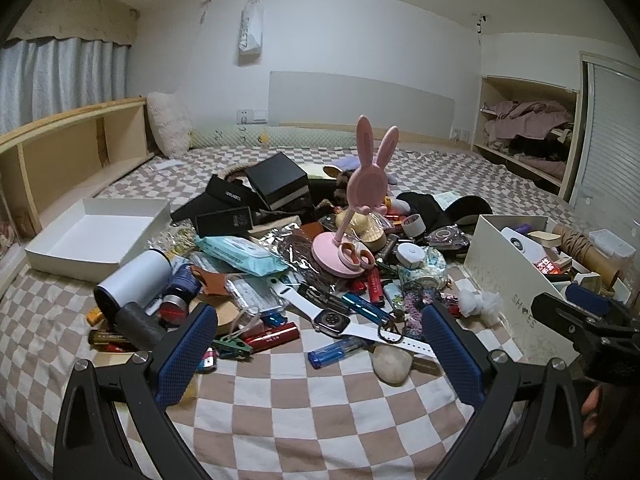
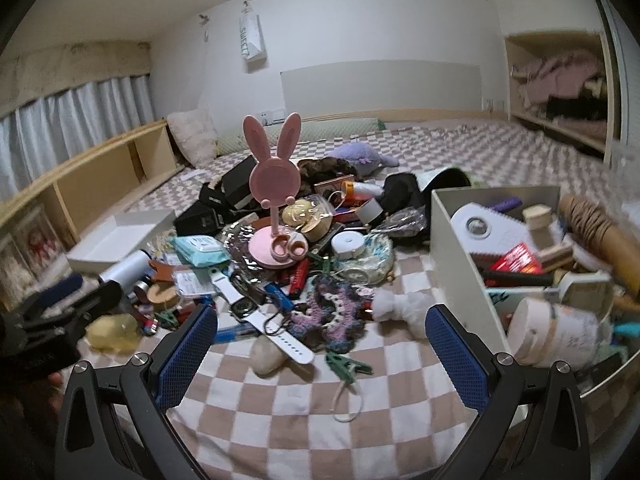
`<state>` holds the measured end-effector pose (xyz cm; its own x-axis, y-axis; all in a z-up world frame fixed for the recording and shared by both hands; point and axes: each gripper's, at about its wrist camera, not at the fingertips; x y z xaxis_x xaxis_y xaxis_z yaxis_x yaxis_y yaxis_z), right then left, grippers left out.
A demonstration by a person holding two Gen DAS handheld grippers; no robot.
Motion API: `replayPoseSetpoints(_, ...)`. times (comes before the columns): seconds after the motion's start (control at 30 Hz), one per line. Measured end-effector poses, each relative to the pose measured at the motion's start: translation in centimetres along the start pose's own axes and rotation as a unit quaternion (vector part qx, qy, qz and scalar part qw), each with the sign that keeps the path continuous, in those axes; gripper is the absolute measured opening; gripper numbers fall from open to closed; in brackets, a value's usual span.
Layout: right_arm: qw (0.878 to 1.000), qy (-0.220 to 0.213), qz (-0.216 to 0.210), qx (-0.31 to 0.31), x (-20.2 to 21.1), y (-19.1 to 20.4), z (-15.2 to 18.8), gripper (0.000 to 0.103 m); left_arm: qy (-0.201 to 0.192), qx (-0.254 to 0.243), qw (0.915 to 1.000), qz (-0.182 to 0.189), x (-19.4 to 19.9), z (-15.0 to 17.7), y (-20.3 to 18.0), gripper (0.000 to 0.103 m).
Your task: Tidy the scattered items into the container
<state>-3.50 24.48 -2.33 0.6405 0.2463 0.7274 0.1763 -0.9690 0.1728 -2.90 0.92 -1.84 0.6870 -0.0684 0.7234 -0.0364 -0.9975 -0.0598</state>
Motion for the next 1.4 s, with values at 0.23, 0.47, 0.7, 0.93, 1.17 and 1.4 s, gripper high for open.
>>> replayPoseSetpoints(0.23, 1.000, 0.009, -0.018, -0.011, -1.4, -0.2, 0.0, 0.103, 0.024, 0.009, 0.9994, 0.022, -2.1, -1.1, 0.0, 0.103)
replayPoseSetpoints(0.47, 0.998, 0.054, -0.008, 0.010, -3.7, 0.7, -0.2, 0.103, 0.051, 0.020, 0.9982, 0.025, -4.9, -1.7, 1.2, 0.103)
replayPoseSetpoints(0.7, 0.994, 0.105, -0.026, 0.017, -6.6, 1.3, 0.1, 0.103, 0.073, 0.020, 0.9971, 0.001, -7.4, -1.4, 3.4, 0.103)
replayPoseSetpoints(0.93, 0.989, 0.141, -0.028, 0.042, -9.4, 2.9, 1.2, 0.103, 0.107, 0.045, 0.9933, -0.001, -9.2, 0.3, 5.6, 0.103)
replayPoseSetpoints(1.17, 0.978, 0.193, -0.054, 0.064, -12.7, 4.4, 2.6, 0.083, 0.107, 0.102, 0.9889, 0.021, -8.8, 0.7, 8.2, 0.103)
replayPoseSetpoints(1.4, 0.976, 0.209, -0.032, 0.053, -15.0, 4.2, 1.7, 0.078, 0.101, 0.065, 0.9926, 0.020, -8.5, 0.7, 7.4, 0.103)
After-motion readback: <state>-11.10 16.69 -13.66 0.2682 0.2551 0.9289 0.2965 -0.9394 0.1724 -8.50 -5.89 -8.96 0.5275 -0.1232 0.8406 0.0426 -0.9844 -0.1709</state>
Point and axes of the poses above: each gripper's, at about its wrist camera, not at the fingertips, and x roughly against the way its jaws point, y to its left, z to its underside, and after that the axes turned 15 degrees about y, right-handed
